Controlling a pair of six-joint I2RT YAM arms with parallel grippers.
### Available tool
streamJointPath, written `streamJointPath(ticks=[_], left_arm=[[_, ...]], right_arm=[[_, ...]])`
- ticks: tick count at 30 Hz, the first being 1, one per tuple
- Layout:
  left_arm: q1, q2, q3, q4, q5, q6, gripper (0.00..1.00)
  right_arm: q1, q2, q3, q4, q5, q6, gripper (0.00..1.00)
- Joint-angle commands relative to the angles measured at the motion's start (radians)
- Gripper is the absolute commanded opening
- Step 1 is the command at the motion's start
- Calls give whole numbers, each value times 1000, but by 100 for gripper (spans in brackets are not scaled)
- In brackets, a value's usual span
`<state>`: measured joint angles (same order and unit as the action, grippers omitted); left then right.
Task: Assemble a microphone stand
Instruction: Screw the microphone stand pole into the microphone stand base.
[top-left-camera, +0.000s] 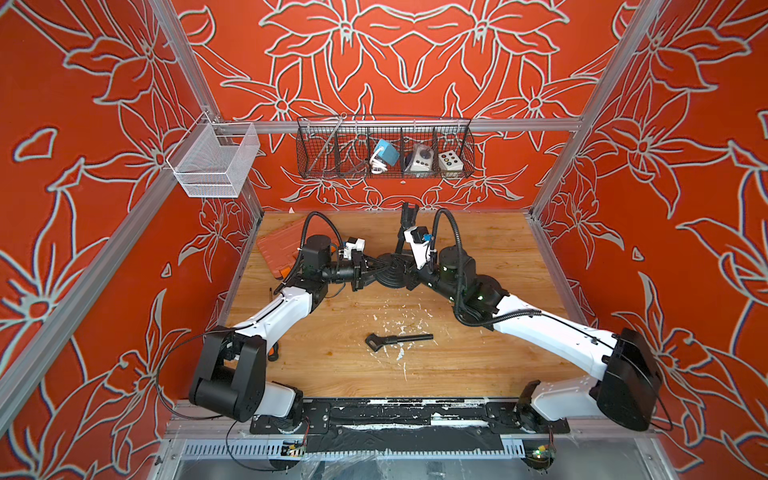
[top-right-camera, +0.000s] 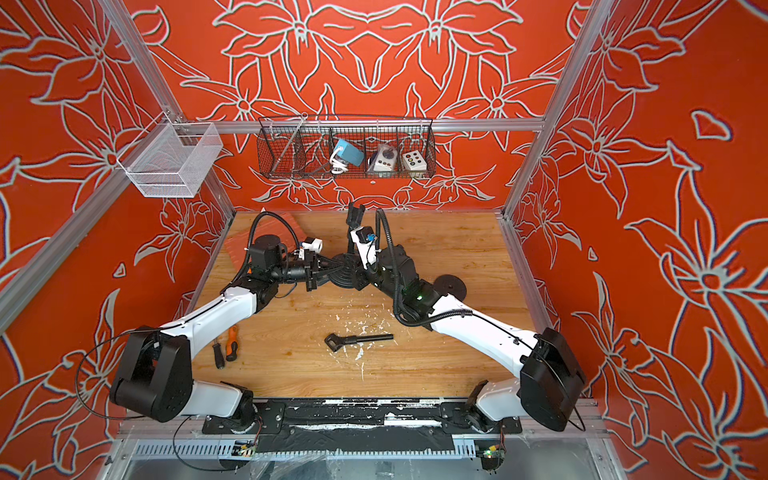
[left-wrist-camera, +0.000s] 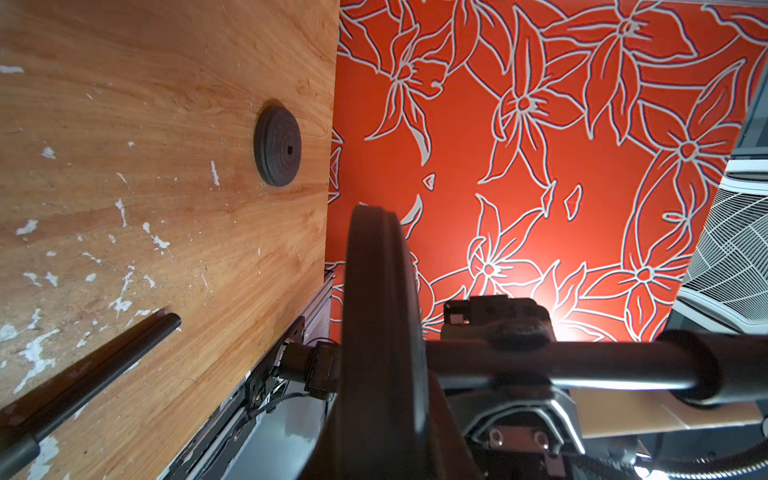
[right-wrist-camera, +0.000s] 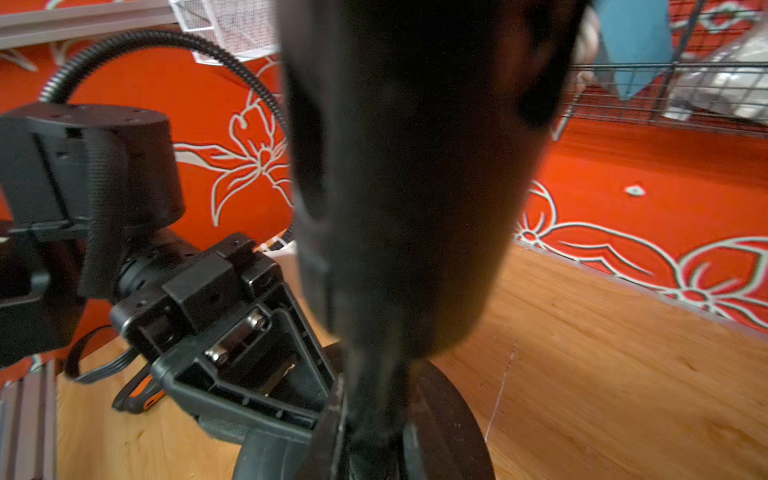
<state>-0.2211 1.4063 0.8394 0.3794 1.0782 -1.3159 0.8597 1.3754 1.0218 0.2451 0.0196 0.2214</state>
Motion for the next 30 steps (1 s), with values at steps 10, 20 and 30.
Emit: streamJointPath(ticks=[10,20,30], left_arm=[[-8,-23,31,83,10,-44,0],[-9,-52,5,94,77,-45,0],[-9,-93,3,35,134,-8,0]], right_arm=[[-185,-80,-94,18,-549,-135,64],[-313,-72,-110,76,-905,-267,62],[-314,76,4,232,-1005,-113,53]])
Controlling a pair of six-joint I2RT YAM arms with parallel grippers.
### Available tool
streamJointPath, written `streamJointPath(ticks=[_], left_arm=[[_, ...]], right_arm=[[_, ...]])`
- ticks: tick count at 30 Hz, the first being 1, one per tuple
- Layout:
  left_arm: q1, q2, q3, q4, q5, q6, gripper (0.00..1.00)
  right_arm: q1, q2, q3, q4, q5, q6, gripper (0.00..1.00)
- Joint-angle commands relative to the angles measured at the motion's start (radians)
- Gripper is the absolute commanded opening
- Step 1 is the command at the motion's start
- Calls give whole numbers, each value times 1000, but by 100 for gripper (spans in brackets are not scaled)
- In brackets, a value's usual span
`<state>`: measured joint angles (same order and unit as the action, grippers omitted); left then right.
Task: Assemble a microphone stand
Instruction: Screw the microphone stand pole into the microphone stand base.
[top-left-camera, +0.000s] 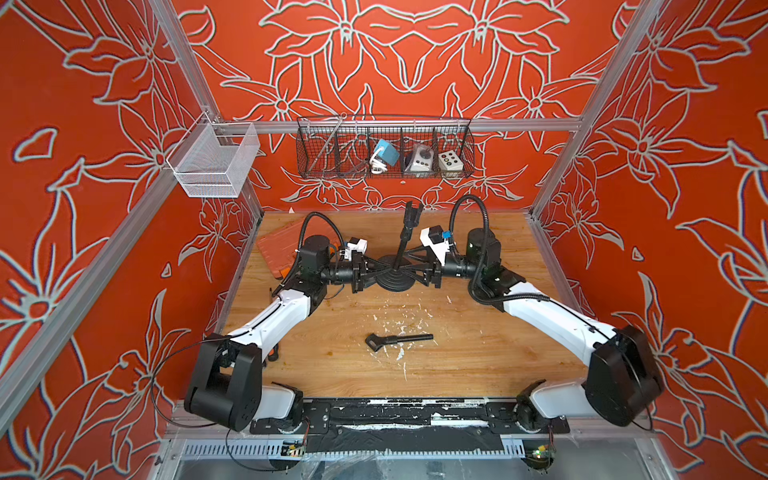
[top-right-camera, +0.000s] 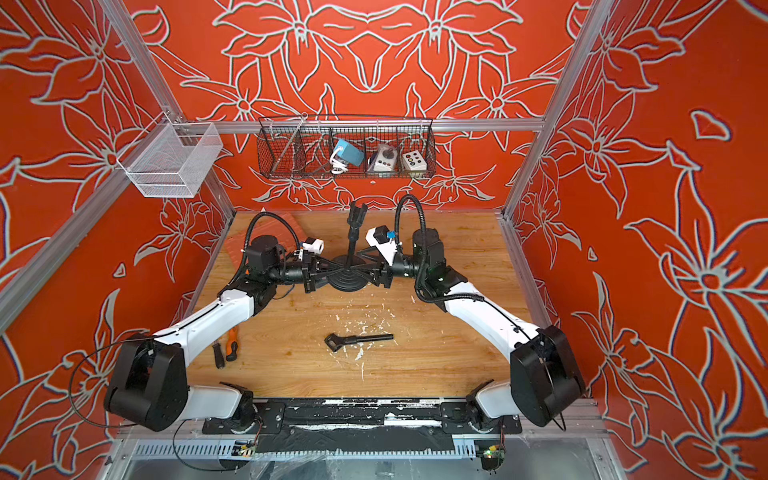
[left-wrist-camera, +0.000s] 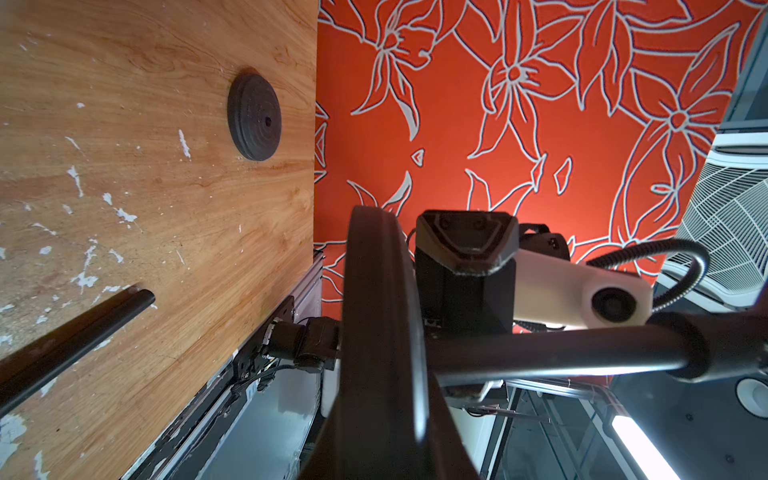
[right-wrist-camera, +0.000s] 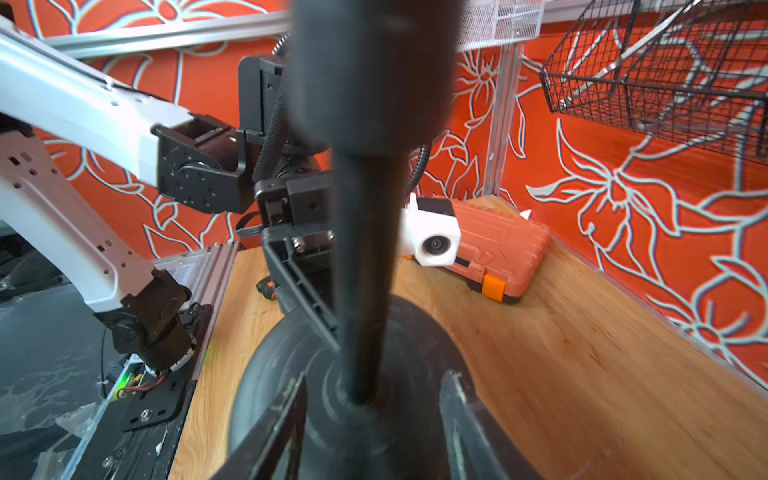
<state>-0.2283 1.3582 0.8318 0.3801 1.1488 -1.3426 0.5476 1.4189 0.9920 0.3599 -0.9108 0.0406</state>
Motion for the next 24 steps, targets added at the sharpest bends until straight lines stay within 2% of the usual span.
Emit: streamJointPath(ticks=[1,5,8,11,13,15,17,20,22,24], left_arm=[[-2,-49,14,19,67,25,0],[-1,-66,29,-44,67,65,0],[-1,-68,37,-49,68,70,0],[-3,-70,39,-52,69,71,0],[-2,-73,41,-67,71,74,0],[-2,-76,41,-70,70,70,0],[-2,-83,41,-64,61,62,0],[-2,-100,41,-63,41,56,0],[-2,-108,40,-62,32,53,0],[-2,-107,41,-61,28,47,0]], right_arm=[[2,48,39,155,-86,104,53],[22,82,42,269,-114,199,50],[38,83,41,275,-96,207,42],[43,67,20,275,-59,209,22],[49,53,-2,277,-17,208,2],[59,30,-26,255,61,198,0],[83,-6,-59,217,227,184,0],[158,-73,-91,79,638,167,0],[229,-100,-67,-70,923,186,0],[288,-101,-28,-207,1157,221,0]])
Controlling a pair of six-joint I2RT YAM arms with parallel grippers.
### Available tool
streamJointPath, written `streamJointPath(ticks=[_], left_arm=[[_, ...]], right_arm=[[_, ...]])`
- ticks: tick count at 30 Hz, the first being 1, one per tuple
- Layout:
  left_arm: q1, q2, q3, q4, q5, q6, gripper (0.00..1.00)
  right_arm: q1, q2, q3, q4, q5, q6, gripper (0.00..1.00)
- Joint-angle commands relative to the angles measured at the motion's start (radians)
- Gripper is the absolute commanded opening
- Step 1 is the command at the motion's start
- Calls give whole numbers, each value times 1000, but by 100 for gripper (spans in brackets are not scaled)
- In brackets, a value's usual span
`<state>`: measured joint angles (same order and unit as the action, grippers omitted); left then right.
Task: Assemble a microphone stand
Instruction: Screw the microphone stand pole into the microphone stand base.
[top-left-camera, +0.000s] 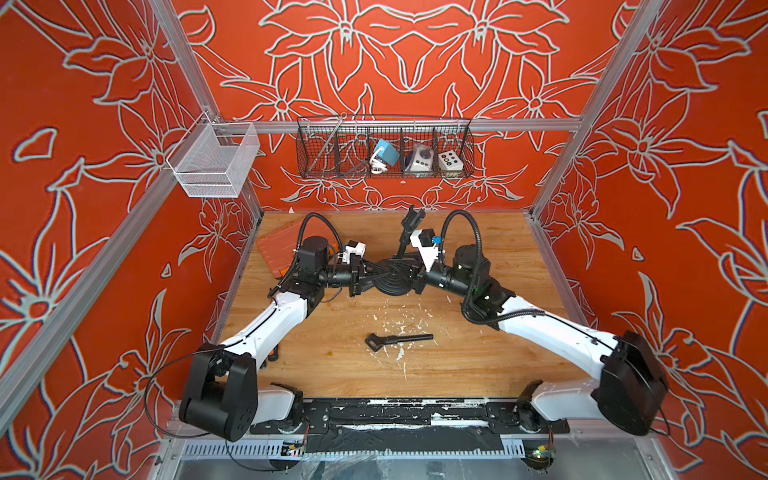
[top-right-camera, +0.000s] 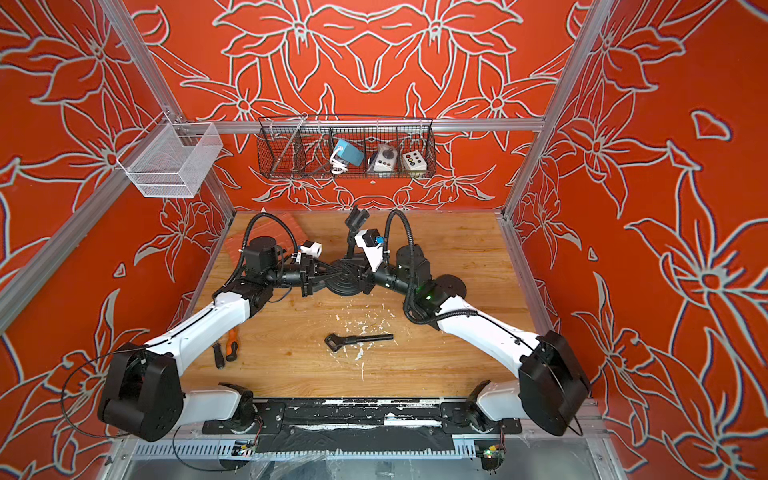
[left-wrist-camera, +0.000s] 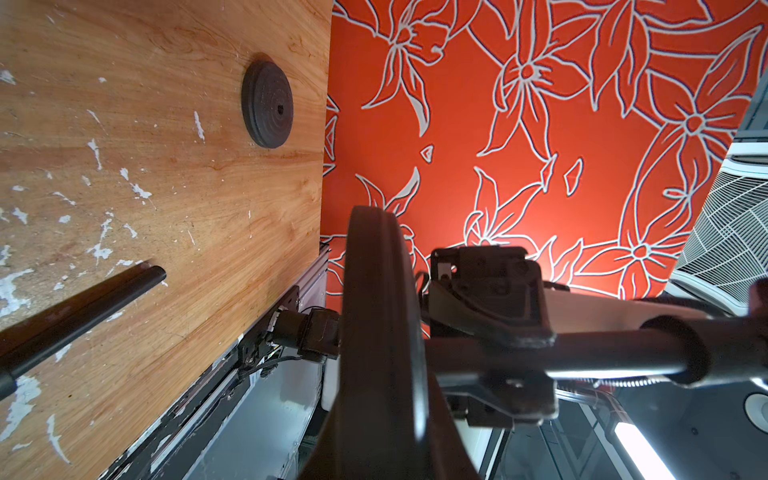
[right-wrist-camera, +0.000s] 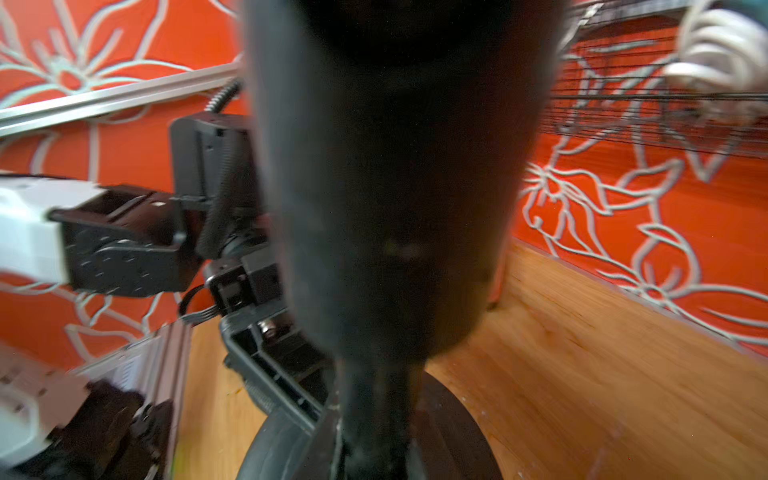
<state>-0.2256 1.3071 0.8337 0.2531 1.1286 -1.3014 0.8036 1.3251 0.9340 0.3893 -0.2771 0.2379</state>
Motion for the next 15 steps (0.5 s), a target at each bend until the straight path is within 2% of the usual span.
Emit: streamJointPath(ticks=[1,3,5,7,8,10,11,13,15], left_arm=[[-4,-57,43,66,48,6,0],[-4,-58,43,68,47,5,0],[-4,-61,38,68,38,5,0],[-3,-60,34,67,24,4,0],[-1,-57,33,69,17,4,0],[3,-44,33,74,7,-3,0],[5,-36,35,82,4,-8,0],[10,-18,39,89,-1,-18,0],[16,3,40,106,-1,-32,0]], right_arm=[[66,3,55,-298,653,30,0],[89,34,97,-365,721,22,0],[89,50,111,-347,674,10,0],[78,51,110,-310,546,-13,0],[69,47,112,-304,476,-29,11],[40,33,113,-282,316,-69,44],[25,23,110,-270,249,-76,54],[-13,1,84,-200,88,-91,68],[-63,-13,54,-121,-73,-90,72]])
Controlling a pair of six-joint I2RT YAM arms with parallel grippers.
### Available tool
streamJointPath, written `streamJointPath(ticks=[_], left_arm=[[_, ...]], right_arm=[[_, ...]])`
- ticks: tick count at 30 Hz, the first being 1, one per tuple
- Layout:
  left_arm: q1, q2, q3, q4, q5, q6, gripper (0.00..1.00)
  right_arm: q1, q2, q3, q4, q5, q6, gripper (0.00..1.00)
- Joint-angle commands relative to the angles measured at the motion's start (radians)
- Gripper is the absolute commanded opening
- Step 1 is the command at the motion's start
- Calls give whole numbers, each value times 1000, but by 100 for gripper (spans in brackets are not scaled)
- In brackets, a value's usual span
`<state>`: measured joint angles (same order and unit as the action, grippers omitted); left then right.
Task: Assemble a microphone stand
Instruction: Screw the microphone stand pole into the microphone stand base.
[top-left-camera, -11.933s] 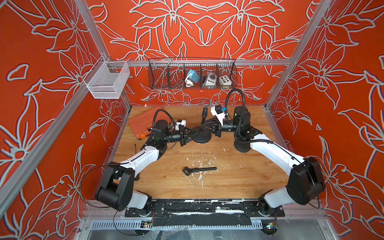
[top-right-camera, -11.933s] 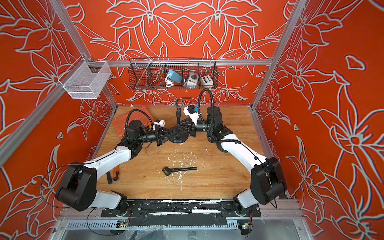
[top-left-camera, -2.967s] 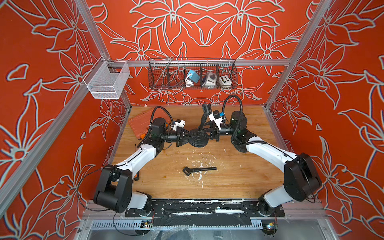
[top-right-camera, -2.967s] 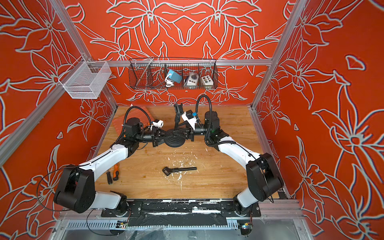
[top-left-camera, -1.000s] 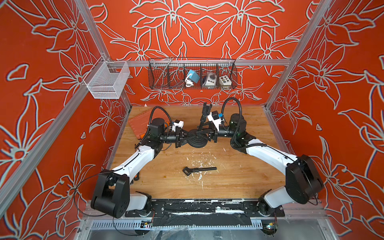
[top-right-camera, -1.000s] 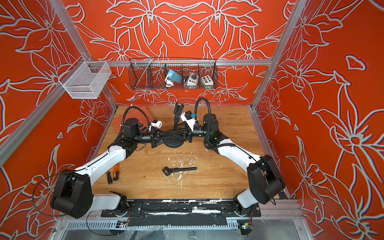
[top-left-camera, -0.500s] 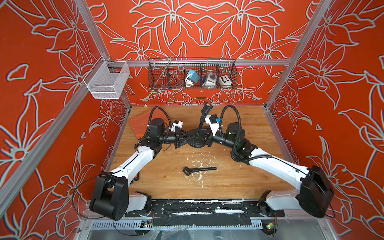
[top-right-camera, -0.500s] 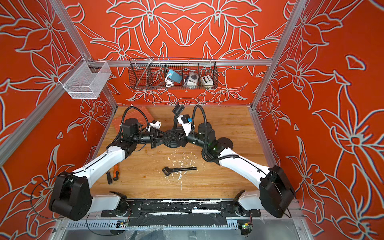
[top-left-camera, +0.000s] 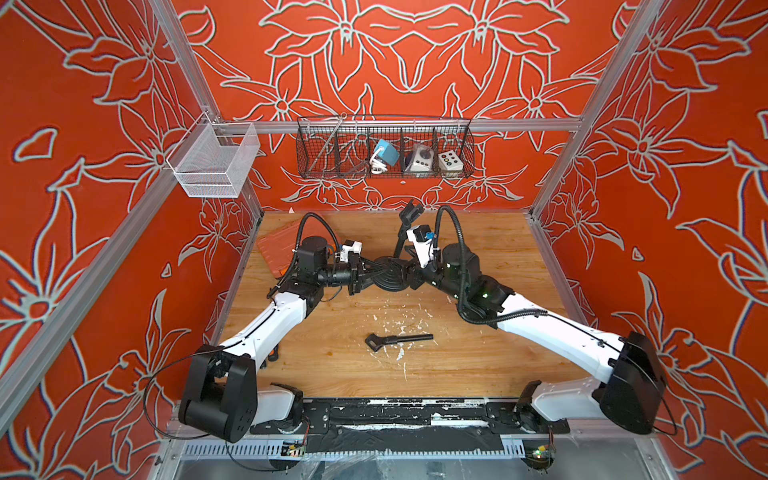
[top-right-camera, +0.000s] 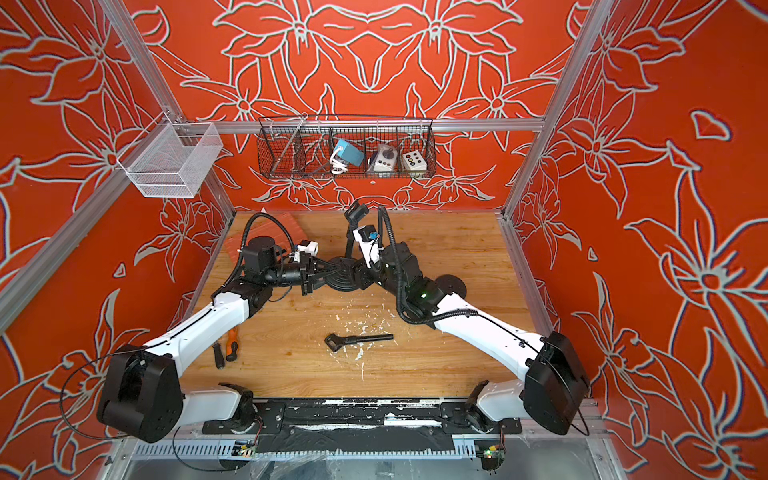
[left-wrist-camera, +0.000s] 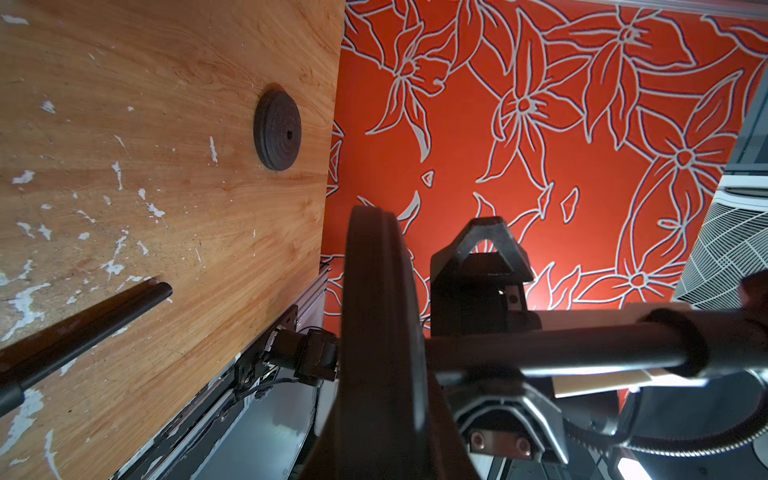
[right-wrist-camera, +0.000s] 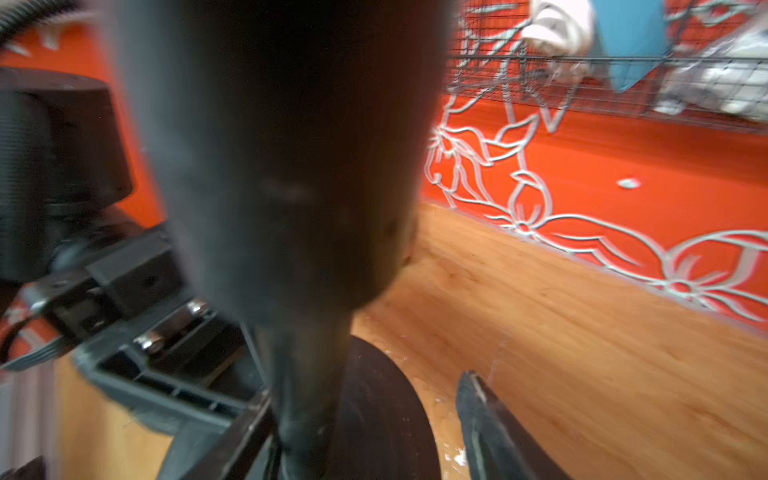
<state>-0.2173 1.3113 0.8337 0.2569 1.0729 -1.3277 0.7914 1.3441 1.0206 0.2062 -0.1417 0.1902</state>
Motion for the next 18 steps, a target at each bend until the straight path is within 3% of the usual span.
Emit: streamJointPath(ticks=[1,4,7,12,16,18], left_arm=[[9,7,39,122,57,-18,0],[11,19,38,149,68,-24,0],[12,23,43,139,97,-2,0],[12,24,51,135,150,16,0],[12,24,54,110,165,43,0],[12,31,54,111,172,43,0]], right_arm=[[-82,-32,-42,97,-307,-37,73],[-166,-18,-57,173,-555,-37,71],[-211,3,-56,206,-689,-85,68],[-239,45,-29,210,-770,-143,63],[-239,83,14,215,-816,-158,46],[-239,100,33,227,-845,-151,46]])
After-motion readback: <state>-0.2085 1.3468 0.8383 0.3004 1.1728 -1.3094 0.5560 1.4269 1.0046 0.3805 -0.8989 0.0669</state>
